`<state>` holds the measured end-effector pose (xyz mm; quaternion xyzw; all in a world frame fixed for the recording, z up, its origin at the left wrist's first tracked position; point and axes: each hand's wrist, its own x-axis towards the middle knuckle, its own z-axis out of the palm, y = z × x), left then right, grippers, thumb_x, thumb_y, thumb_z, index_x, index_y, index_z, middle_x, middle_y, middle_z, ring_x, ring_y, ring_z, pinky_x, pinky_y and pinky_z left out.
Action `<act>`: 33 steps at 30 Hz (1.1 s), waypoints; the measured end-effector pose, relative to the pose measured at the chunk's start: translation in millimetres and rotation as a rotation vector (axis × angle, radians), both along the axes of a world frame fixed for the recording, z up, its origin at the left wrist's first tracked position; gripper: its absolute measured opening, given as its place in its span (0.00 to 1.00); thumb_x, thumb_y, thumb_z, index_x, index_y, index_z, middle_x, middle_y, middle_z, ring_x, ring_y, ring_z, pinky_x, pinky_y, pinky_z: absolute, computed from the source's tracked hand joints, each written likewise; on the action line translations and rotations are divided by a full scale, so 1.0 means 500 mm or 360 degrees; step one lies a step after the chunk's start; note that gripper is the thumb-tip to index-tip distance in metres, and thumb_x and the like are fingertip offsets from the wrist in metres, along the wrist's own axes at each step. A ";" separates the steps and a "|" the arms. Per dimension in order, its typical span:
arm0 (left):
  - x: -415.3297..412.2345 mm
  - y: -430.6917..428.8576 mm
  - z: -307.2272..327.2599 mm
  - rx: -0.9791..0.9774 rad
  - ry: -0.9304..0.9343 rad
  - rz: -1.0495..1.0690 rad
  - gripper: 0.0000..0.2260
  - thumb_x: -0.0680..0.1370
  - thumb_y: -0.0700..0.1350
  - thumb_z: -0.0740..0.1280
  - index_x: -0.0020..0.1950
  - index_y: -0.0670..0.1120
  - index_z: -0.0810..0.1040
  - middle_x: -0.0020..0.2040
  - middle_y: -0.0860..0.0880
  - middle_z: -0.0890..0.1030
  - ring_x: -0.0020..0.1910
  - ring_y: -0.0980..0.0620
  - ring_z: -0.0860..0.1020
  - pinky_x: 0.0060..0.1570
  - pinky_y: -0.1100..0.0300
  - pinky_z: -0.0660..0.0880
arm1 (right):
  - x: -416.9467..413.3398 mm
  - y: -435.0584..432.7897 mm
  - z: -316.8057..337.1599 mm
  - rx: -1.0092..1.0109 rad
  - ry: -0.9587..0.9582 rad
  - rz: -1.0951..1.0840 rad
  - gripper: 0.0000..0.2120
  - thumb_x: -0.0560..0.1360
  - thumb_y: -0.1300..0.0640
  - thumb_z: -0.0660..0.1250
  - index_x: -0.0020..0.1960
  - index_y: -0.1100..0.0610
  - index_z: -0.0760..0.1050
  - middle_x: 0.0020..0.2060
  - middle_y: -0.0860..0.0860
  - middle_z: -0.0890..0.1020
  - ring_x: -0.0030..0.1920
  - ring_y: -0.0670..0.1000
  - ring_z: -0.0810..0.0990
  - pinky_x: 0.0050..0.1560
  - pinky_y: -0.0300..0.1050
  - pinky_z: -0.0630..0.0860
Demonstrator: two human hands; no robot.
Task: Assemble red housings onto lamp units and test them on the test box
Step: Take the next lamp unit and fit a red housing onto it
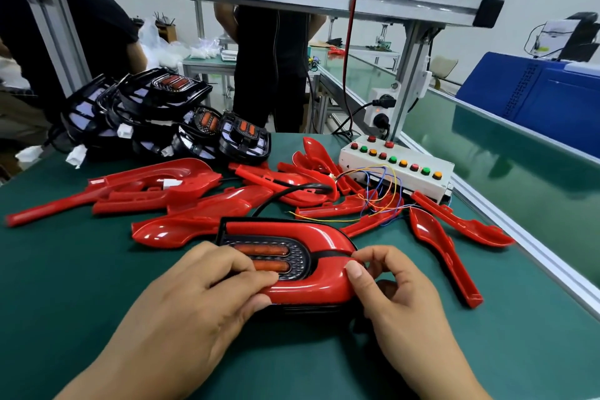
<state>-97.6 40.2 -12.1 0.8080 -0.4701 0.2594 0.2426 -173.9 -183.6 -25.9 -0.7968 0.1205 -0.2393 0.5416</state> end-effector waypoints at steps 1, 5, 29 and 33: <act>0.000 0.000 -0.001 0.0042 0.0007 -0.0007 0.16 0.78 0.52 0.61 0.53 0.47 0.86 0.42 0.54 0.79 0.39 0.53 0.77 0.31 0.57 0.78 | -0.001 0.000 -0.001 -0.0009 0.0013 0.0001 0.04 0.73 0.53 0.72 0.43 0.44 0.79 0.38 0.47 0.76 0.40 0.53 0.77 0.47 0.60 0.78; 0.004 0.007 -0.006 0.0111 0.0035 -0.0008 0.14 0.77 0.55 0.62 0.52 0.52 0.86 0.42 0.58 0.79 0.40 0.58 0.76 0.37 0.60 0.76 | -0.002 -0.004 -0.006 -0.0077 0.0104 0.0022 0.06 0.71 0.50 0.72 0.45 0.41 0.77 0.39 0.47 0.76 0.37 0.48 0.75 0.43 0.52 0.77; 0.023 0.047 -0.041 -0.0456 0.1613 -0.0168 0.39 0.61 0.74 0.70 0.68 0.80 0.56 0.64 0.74 0.72 0.64 0.72 0.71 0.63 0.63 0.68 | 0.019 -0.050 0.018 0.0624 0.0349 0.0642 0.16 0.66 0.58 0.76 0.53 0.58 0.83 0.41 0.51 0.86 0.33 0.40 0.80 0.32 0.30 0.72; 0.045 0.066 -0.066 -0.0397 0.1564 -0.0506 0.38 0.72 0.64 0.72 0.74 0.72 0.52 0.73 0.68 0.65 0.72 0.64 0.65 0.70 0.59 0.65 | 0.010 -0.055 0.008 0.0606 0.0167 0.0776 0.13 0.70 0.58 0.71 0.54 0.54 0.83 0.45 0.51 0.86 0.39 0.41 0.82 0.38 0.29 0.75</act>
